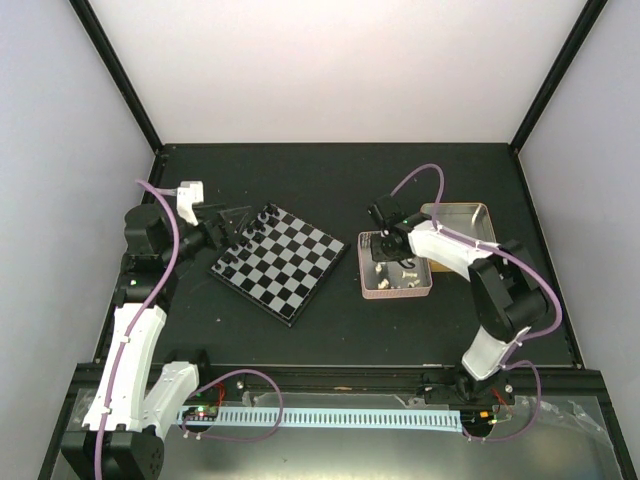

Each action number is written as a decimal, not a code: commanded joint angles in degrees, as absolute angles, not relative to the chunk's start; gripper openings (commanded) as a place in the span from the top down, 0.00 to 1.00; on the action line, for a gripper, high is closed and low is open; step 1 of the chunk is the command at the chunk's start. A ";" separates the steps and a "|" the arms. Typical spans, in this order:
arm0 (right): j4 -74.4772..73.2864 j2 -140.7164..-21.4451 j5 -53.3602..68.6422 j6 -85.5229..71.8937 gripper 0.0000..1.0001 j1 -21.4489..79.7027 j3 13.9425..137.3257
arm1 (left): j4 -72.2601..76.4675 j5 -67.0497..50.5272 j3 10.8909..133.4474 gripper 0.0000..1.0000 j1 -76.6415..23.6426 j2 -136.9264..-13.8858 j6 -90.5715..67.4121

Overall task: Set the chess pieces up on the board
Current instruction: Pick up the chess piece from the storage box, then place the chess piece on the chessboard.

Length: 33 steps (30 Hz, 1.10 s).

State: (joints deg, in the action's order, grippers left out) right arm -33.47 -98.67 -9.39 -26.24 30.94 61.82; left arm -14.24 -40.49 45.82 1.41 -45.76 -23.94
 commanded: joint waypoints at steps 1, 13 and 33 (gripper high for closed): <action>-35.11 -95.01 -9.00 -25.68 0.92 33.90 65.54 | -16.07 -39.81 46.12 0.01 1.13 -45.32 -22.76; -41.85 -109.22 -2.80 -21.05 0.92 41.46 83.42 | -22.93 -37.97 44.73 0.01 1.11 -43.91 -23.07; -52.35 -123.11 -6.17 -20.30 0.88 41.57 98.62 | -25.19 -38.81 42.98 0.01 1.09 -43.02 -22.88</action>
State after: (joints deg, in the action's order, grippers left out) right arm -49.25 -122.63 -4.32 -20.80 41.60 97.21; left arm -24.27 -38.59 42.85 1.37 -43.46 -23.18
